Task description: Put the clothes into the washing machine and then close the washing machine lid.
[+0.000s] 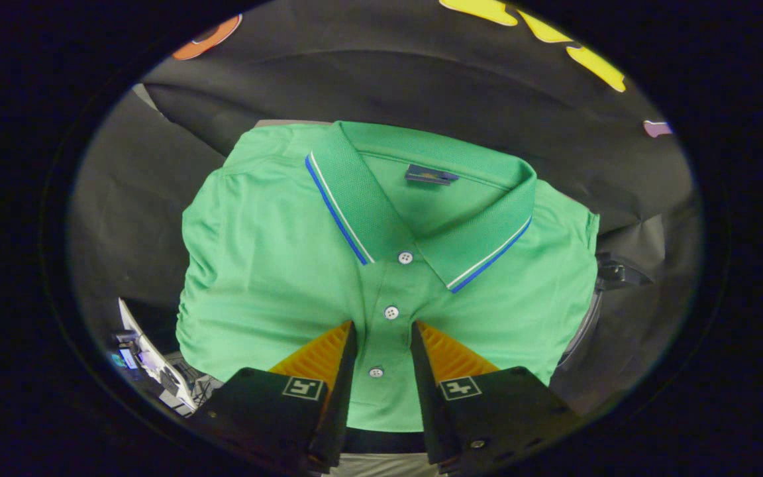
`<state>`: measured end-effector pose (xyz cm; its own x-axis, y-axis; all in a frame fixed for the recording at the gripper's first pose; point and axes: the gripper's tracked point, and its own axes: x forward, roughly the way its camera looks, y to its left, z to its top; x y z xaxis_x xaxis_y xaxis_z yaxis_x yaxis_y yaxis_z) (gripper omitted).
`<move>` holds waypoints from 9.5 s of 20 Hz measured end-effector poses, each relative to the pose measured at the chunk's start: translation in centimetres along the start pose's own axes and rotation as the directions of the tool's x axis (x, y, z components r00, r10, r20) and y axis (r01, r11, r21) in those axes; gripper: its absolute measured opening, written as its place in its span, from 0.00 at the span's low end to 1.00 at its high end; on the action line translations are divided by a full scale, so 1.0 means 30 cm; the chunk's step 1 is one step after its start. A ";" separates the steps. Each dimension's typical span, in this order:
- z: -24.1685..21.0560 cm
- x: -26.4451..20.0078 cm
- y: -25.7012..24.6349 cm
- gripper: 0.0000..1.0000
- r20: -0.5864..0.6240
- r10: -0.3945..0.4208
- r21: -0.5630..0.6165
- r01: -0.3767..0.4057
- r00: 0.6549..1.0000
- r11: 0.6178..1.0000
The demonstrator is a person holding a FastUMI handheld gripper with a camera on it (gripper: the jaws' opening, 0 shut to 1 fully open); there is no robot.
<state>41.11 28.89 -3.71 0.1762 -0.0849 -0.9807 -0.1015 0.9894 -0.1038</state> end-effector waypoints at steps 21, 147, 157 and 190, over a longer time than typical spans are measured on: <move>0.079 -0.076 -0.028 0.07 0.110 0.206 0.069 -0.214 0.972 0.974; -0.054 0.785 -1.352 0.23 0.389 0.076 0.236 -0.179 0.918 0.955; 0.095 0.367 -1.306 0.79 0.602 0.138 0.053 -0.212 0.787 0.976; 0.538 0.310 -1.377 0.98 0.802 -0.085 0.169 -0.088 0.591 0.982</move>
<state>62.75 -10.87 -5.86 0.8981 -0.0401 -0.4379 0.0508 0.9986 0.0127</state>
